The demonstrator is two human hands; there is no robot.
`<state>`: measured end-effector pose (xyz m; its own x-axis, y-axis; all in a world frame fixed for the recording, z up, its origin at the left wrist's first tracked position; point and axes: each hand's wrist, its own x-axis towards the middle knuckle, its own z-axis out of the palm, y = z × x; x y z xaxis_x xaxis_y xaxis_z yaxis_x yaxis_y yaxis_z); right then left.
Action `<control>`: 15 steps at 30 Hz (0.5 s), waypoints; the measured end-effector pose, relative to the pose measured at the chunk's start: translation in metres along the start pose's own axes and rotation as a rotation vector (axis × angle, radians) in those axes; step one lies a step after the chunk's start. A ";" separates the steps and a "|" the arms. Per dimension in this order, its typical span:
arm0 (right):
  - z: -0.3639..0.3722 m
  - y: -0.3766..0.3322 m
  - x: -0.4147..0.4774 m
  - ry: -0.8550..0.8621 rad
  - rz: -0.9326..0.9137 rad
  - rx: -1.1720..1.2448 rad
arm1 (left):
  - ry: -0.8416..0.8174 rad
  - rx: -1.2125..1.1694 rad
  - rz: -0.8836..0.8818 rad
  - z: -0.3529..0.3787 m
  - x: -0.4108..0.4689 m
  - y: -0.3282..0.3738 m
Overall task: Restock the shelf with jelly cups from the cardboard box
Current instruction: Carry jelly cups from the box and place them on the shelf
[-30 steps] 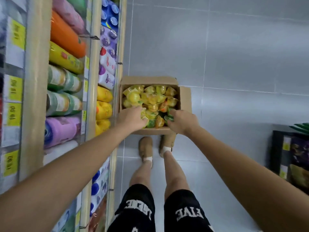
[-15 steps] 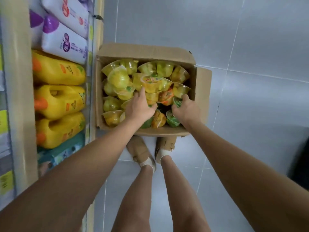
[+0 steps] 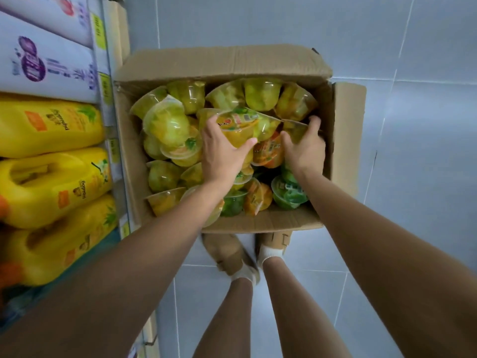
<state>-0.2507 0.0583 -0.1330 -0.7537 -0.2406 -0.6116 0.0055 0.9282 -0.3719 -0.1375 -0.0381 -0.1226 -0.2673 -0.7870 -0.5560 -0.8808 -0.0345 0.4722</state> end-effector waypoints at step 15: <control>-0.056 -0.025 -0.054 -0.076 -0.039 0.235 | -0.122 -0.130 -0.102 -0.059 -0.047 0.050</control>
<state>-0.2469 0.0643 -0.0516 -0.7045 -0.3041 -0.6413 0.1369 0.8284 -0.5431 -0.1460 -0.0391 -0.0327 -0.2312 -0.6955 -0.6803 -0.8501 -0.1957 0.4890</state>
